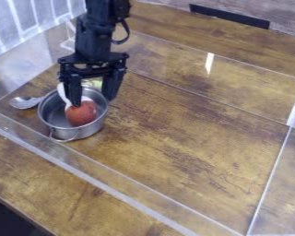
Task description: Put the mushroom in the silver pot
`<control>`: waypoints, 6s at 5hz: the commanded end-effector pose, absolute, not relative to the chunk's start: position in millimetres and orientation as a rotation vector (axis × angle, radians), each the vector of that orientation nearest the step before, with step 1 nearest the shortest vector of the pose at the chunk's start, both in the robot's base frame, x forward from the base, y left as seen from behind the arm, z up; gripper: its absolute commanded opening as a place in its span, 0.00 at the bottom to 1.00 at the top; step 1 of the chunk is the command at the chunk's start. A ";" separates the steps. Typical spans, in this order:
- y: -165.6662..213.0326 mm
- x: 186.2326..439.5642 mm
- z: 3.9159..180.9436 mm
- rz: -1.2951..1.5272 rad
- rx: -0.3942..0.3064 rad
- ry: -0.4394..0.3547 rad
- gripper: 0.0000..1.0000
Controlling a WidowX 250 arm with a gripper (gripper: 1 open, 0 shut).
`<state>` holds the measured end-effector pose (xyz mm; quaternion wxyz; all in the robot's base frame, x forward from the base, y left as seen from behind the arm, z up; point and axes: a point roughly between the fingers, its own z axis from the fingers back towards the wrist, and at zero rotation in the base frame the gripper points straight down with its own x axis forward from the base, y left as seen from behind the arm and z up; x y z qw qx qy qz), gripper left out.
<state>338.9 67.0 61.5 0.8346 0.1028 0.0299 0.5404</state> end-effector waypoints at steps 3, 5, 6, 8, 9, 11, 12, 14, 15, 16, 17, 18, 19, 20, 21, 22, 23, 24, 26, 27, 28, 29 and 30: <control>62.9 350.5 80.1 1.205 0.188 0.034 1.00; 52.5 353.8 79.9 1.231 0.167 0.054 0.00; 50.4 359.8 79.8 1.235 0.157 0.059 1.00; 48.4 354.9 82.5 1.227 0.152 0.069 0.00; 46.3 353.0 86.1 1.221 0.146 0.074 1.00; 41.6 362.9 102.2 1.220 0.133 0.086 1.00; 31.4 365.2 119.1 1.240 0.114 0.084 1.00; 11.0 379.1 134.8 1.175 0.072 0.065 1.00; 14.1 385.0 148.0 1.148 0.057 0.056 1.00; 24.9 390.7 149.4 1.146 0.061 0.056 1.00; 37.2 388.0 142.3 1.149 0.076 0.062 1.00; 49.7 385.2 137.1 1.155 0.082 0.067 0.00; 61.0 382.1 134.5 1.159 0.085 0.070 0.00; 56.2 385.2 138.0 1.131 0.078 0.061 1.00; 52.5 386.6 141.4 1.117 0.073 0.052 1.00; 51.7 388.9 146.9 1.050 0.077 0.051 1.00; 51.7 391.1 147.4 0.985 0.082 0.053 1.00; 60.9 382.8 144.3 0.945 0.087 0.057 0.00; 67.8 375.6 149.4 0.846 0.081 0.051 1.00; 67.4 376.7 149.6 0.794 0.075 0.052 1.00; 67.1 377.8 148.8 0.743 0.070 0.055 1.00; 66.3 384.2 151.2 0.755 0.062 0.061 1.00; 62.4 391.2 153.5 0.759 0.052 0.064 1.00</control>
